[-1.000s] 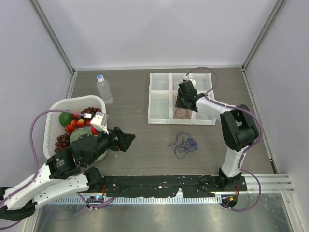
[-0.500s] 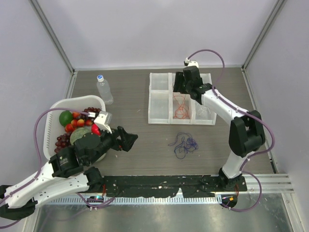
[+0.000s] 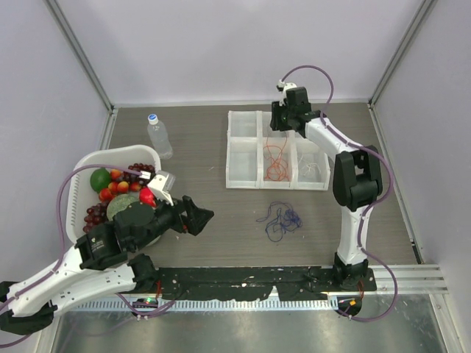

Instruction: Untangle the cables

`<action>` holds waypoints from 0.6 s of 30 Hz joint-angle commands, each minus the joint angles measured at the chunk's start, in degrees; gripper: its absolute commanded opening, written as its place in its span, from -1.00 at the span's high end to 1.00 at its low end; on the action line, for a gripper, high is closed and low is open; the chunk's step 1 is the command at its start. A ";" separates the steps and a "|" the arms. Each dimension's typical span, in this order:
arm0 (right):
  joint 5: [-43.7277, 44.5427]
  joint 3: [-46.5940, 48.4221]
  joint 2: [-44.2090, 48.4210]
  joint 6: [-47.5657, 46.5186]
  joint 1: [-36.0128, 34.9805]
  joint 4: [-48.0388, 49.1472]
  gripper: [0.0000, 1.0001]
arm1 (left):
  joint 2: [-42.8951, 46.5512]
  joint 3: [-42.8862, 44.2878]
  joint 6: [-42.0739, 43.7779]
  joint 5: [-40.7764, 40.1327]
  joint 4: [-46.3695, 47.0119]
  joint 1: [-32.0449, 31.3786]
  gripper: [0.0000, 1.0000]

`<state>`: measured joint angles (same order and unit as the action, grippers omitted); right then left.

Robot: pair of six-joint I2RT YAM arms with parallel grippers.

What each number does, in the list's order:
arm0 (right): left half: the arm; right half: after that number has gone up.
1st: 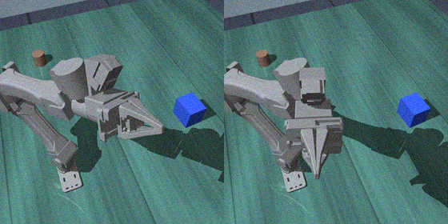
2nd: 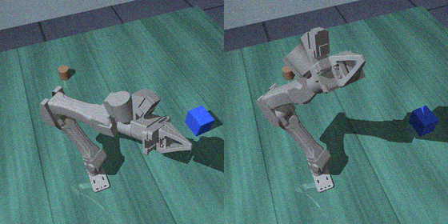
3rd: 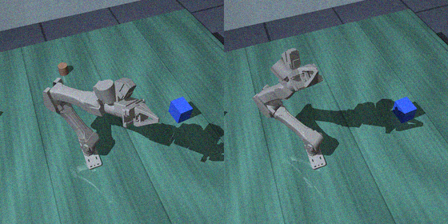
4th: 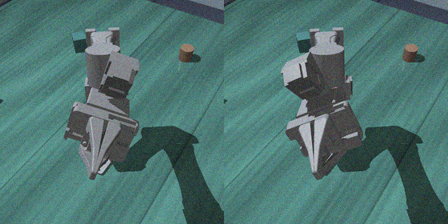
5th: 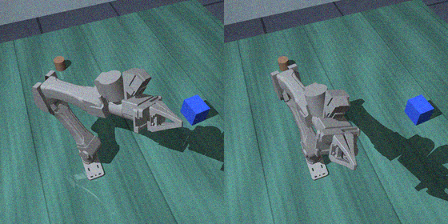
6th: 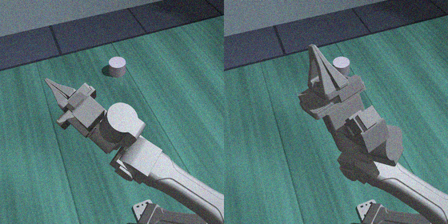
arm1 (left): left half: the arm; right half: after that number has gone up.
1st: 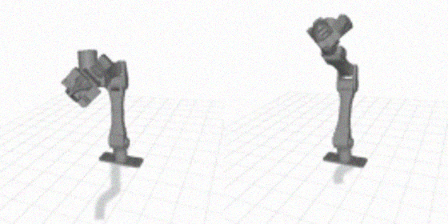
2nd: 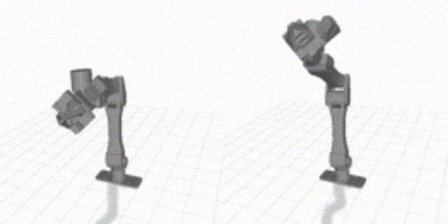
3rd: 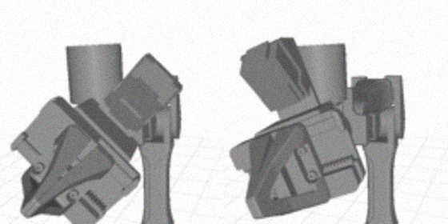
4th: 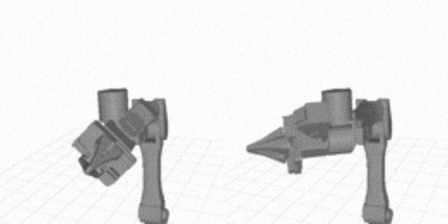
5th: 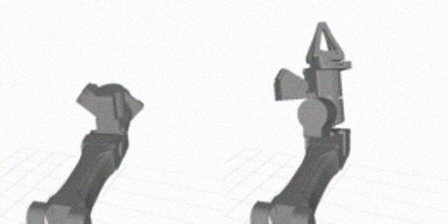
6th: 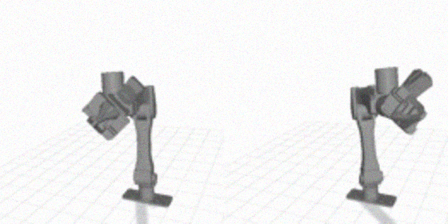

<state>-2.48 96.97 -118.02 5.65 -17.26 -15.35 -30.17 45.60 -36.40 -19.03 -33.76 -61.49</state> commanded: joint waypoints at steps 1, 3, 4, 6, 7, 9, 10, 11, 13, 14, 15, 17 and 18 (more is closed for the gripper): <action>-10.52 1.21 2.52 -2.05 0.56 -0.20 0.43 | -0.85 0.27 -1.04 2.77 1.33 -0.20 -0.82; -12.88 -1.07 4.27 -1.87 0.38 0.32 0.70 | -1.03 0.36 -0.95 2.94 1.85 -0.20 -0.82; -13.25 -3.43 5.77 -1.70 0.29 1.63 0.75 | -1.38 0.54 -0.86 3.03 1.94 -0.20 -0.82; -12.99 -6.59 8.14 -0.82 0.38 2.87 0.91 | -1.64 0.80 -0.95 3.29 2.12 -0.20 -0.82; -12.12 -7.66 9.02 0.14 0.29 3.83 0.98 | -1.90 0.89 -0.86 3.38 2.20 -0.12 -0.82; -11.67 -11.96 12.01 1.64 0.29 5.59 0.98 | -2.26 0.98 -1.12 3.56 2.21 -0.20 -0.82; -11.76 -14.59 13.85 1.82 0.38 6.21 0.99 | -2.35 0.98 -1.39 3.64 2.12 -0.12 -0.82; -10.63 -16.09 15.00 2.95 0.38 6.82 0.98 | -2.43 0.89 -1.83 3.82 2.12 -0.20 -0.82; -7.20 -20.49 18.08 5.41 0.29 8.40 0.98 | -2.35 0.80 -2.70 4.08 2.20 -0.12 -0.82; -5.01 -23.81 20.26 7.51 0.03 9.19 0.99 | -2.35 0.63 -3.32 4.26 2.29 -0.20 -0.82; -4.64 -27.93 21.15 8.49 -0.06 11.90 0.99 | -2.26 0.45 -3.93 4.52 2.38 -0.12 -0.82; -4.46 -33.12 23.27 11.39 -0.49 17.34 0.99 | -2.17 0.19 -5.69 5.31 2.64 -0.12 -0.82; -3.94 -34.46 23.62 13.49 -0.50 19.03 0.99 | -2.17 0.01 -6.48 5.92 2.91 -0.20 -0.83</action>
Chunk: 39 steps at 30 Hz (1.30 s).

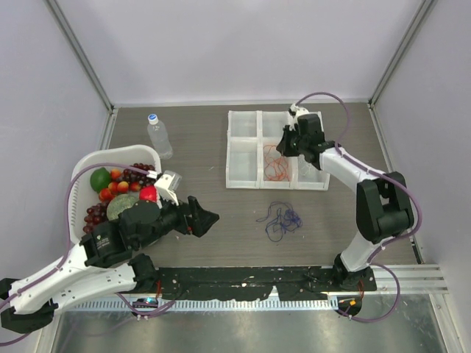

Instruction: Untangle the cables

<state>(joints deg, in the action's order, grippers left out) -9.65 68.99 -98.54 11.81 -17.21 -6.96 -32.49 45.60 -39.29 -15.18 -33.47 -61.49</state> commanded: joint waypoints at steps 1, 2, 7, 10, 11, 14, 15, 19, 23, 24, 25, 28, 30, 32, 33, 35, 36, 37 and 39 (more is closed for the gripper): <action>3.23 -8.33 3.63 8.22 -0.80 12.57 0.99 | 0.06 -0.16 -4.30 2.69 2.97 -0.20 -0.83; 3.06 -8.78 2.58 9.70 -1.15 13.37 0.98 | -0.03 -0.25 -5.26 3.57 3.15 -0.20 -0.83; 8.84 -6.16 -3.49 11.91 -4.05 11.72 0.98 | -1.34 0.01 -10.09 7.09 3.07 -0.12 -0.84; 13.07 -3.08 -4.82 11.92 -4.85 7.50 0.93 | -1.52 -0.34 -12.56 9.19 2.98 -0.20 -0.84; 11.51 -1.94 -4.38 11.48 -4.85 4.53 0.89 | -1.26 -0.43 -13.26 9.64 2.63 -0.12 -0.84; 13.25 -2.19 0.00 8.94 -6.34 1.61 0.46 | 0.05 -1.22 -14.76 9.91 2.19 -0.12 -0.85; 14.30 -2.19 2.10 8.41 -6.52 -0.49 0.39 | 0.67 -1.39 -14.94 9.65 1.92 -0.20 -0.85; 15.80 -1.41 8.87 8.05 -6.87 -8.84 -0.03 | 1.38 -1.04 -14.33 7.98 -0.36 -0.20 -0.87; 17.47 -5.79 18.17 10.06 -8.97 -13.34 -0.47 | -0.55 -0.87 -13.27 6.74 -0.80 -0.12 -0.90; 17.21 -9.02 22.30 10.59 -9.15 -12.73 -0.52 | -1.43 -0.87 -13.18 6.66 -0.46 -0.20 -0.90; 16.69 -10.53 24.08 11.64 -9.59 -11.94 -0.55 | -2.57 -1.04 -13.10 7.00 -0.02 -0.12 -0.90; 13.88 -16.59 31.19 15.15 -9.94 -11.50 -0.56 | -7.30 -1.57 -12.40 8.06 3.14 -0.12 -0.89; 11.08 -21.67 34.62 17.70 -11.08 -9.57 -0.55 | -11.43 -1.83 -11.34 8.41 6.21 -0.03 -0.86; 10.53 -26.33 37.44 19.64 -12.31 -7.46 -0.42 | -16.09 -1.49 -10.20 8.76 9.20 0.32 -0.82; 10.53 -29.15 38.24 20.52 -12.49 -7.02 -0.41 | -18.64 -0.87 -9.50 9.02 10.52 0.58 -0.80; 10.88 -32.76 41.49 22.37 -12.49 -6.58 -0.36 | -25.04 0.79 -8.01 10.08 13.42 1.29 -0.70; 10.97 -33.82 44.02 23.42 -12.58 -6.31 -0.31 | -27.95 1.93 -6.95 10.60 14.30 1.64 -0.66; 10.97 -36.27 46.57 23.78 -12.50 -5.53 -0.29 | -31.37 3.08 -5.64 10.61 15.44 1.90 -0.60; 10.53 -39.61 49.48 25.01 -12.49 -4.12 -0.23 | -37.53 5.10 -3.44 9.73 17.64 2.43 -0.44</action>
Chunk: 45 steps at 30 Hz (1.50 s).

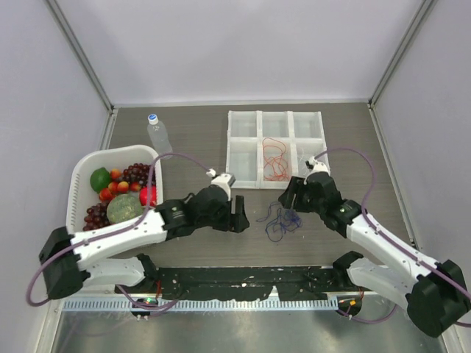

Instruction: Untangle the cables

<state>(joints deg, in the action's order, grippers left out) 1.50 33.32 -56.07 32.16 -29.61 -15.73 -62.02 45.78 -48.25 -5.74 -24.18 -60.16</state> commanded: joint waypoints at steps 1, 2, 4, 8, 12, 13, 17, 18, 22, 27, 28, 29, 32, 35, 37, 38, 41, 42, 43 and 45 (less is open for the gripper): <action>-0.62 -5.01 7.81 5.45 -0.10 4.74 -0.12 | -11.25 5.89 7.10 0.03 9.93 1.19 -0.37; -3.23 -6.50 8.43 5.80 -0.10 5.26 -0.07 | -13.98 6.94 8.77 -0.06 10.99 1.36 -0.32; -4.48 -8.44 8.79 6.95 -0.10 5.62 0.09 | -19.87 9.93 10.80 -0.94 11.62 1.36 -0.26; -5.45 -11.34 10.19 8.35 -0.28 5.36 0.11 | -29.46 13.19 13.53 1.86 16.35 1.54 -0.40; -6.59 -13.19 12.47 9.84 -0.28 5.27 0.09 | -35.96 16.61 16.34 2.84 17.07 1.54 -0.47; -6.86 -13.54 12.83 10.11 -0.28 5.62 0.09 | -37.37 17.32 16.87 2.75 16.80 1.45 -0.47; -7.38 -15.30 14.59 10.90 -0.28 5.27 0.08 | -40.81 18.47 17.58 2.66 16.98 1.36 -0.40; -7.56 -15.56 14.76 11.16 -0.36 5.27 0.08 | -41.60 18.38 17.49 3.01 17.41 1.45 -0.34; -8.44 -15.92 15.03 11.25 -0.28 4.65 0.07 | -42.31 17.42 16.61 2.84 17.16 1.36 0.19; -10.28 -15.48 15.21 11.17 -0.36 5.87 0.07 | -36.52 14.70 16.78 3.89 16.72 0.92 0.88; -10.55 -15.57 14.77 11.34 -0.45 7.80 0.07 | -34.24 14.17 16.87 4.50 16.37 0.84 0.92; -11.07 -15.83 13.46 11.78 -0.71 8.86 0.07 | -31.96 13.73 17.31 5.29 15.75 0.75 0.97; -11.26 -16.27 8.11 13.27 -2.21 15.35 -0.01 | -25.28 13.20 18.80 7.84 13.04 0.57 1.00; -7.57 -15.92 3.70 15.30 -6.76 20.90 -0.20 | -18.95 13.81 20.56 10.73 10.66 0.66 1.00; -3.18 -14.52 -0.34 16.17 -9.40 22.05 -0.28 | -15.87 14.51 21.26 13.81 9.95 0.66 1.00; 1.79 -13.47 -2.27 17.13 -10.29 21.71 -0.30 | -14.46 15.12 21.70 15.48 9.42 0.57 1.00; 7.54 -13.98 -4.74 20.56 -11.44 22.58 -0.27 | -9.28 17.32 23.46 19.17 7.76 0.57 1.00; 10.34 -14.77 -5.09 22.49 -11.44 22.41 -0.24 | -7.17 18.20 24.07 19.62 6.97 0.66 1.00; 11.41 -14.86 -5.10 23.29 -11.44 21.88 -0.20 | -5.32 19.42 24.78 19.54 6.00 0.57 1.00; 15.97 -15.30 -3.53 24.70 -11.44 19.52 -0.15 | -1.37 22.15 26.09 19.36 3.80 0.57 1.00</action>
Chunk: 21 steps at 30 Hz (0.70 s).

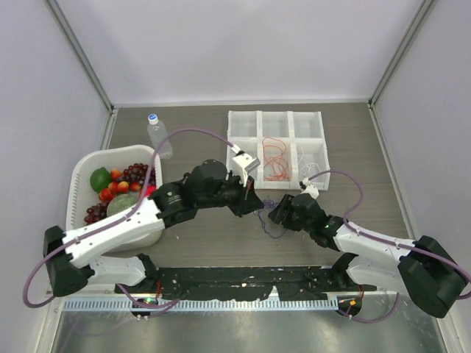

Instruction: Untangle the cables

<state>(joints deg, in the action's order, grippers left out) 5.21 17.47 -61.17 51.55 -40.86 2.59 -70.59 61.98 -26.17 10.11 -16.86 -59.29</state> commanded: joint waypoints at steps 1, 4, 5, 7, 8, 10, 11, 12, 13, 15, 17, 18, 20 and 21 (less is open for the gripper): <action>13.15 -0.33 2.36 5.92 -0.18 0.06 -0.11 | 9.31 7.44 4.63 3.78 -4.31 -0.30 1.00; 18.76 -2.18 7.09 6.63 -0.18 -4.24 -0.02 | 16.33 10.61 6.22 3.96 -4.94 -0.22 1.00; 19.65 -2.96 8.07 6.90 -0.10 -5.22 0.05 | 18.45 11.41 6.31 3.78 -4.59 -0.30 1.00; 22.90 -3.85 11.85 7.25 -0.01 -8.21 0.14 | 21.01 13.51 6.92 2.29 -4.67 -0.30 1.00; 24.04 -4.11 13.86 7.42 -0.01 -10.30 0.16 | 21.63 15.18 7.36 1.76 -5.37 -0.30 1.00; 26.15 -4.03 17.03 8.47 0.08 -14.16 0.21 | 21.72 19.21 8.42 -0.69 -8.95 -0.22 1.00; 27.12 -3.94 17.92 8.91 -0.01 -15.67 0.24 | 21.55 22.19 9.12 -3.05 -10.54 -0.22 1.00; 28.61 -3.85 19.58 9.62 0.08 -17.69 0.24 | 21.20 24.14 9.56 -6.12 -12.39 -0.22 1.00; 29.41 -3.76 20.20 10.14 0.17 -18.93 0.25 | 20.93 26.25 10.00 -9.46 -14.23 -0.22 1.00; 31.17 -3.94 22.22 11.38 0.17 -20.69 0.30 | 20.49 29.59 11.05 -16.32 -17.66 -0.22 1.00; 31.88 -3.59 23.54 11.56 0.17 -21.66 0.31 | 19.97 31.36 11.84 -20.90 -20.39 -0.22 1.00; 32.83 -2.63 24.25 11.90 0.17 -23.92 0.31 | 19.79 31.89 12.02 -23.44 -21.88 -0.22 1.00; 35.38 -0.53 25.13 12.08 0.26 -27.96 0.33 | 20.31 31.63 11.50 -27.84 -23.30 -0.30 1.00; 37.31 0.10 25.65 12.61 0.26 -29.47 0.34 | 20.92 31.11 11.23 -29.69 -23.48 -0.30 1.00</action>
<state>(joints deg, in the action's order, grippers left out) 33.47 13.69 -37.28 61.32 -40.80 -18.90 -48.58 93.36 -16.10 -7.57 -33.21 -59.35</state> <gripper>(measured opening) 0.339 0.011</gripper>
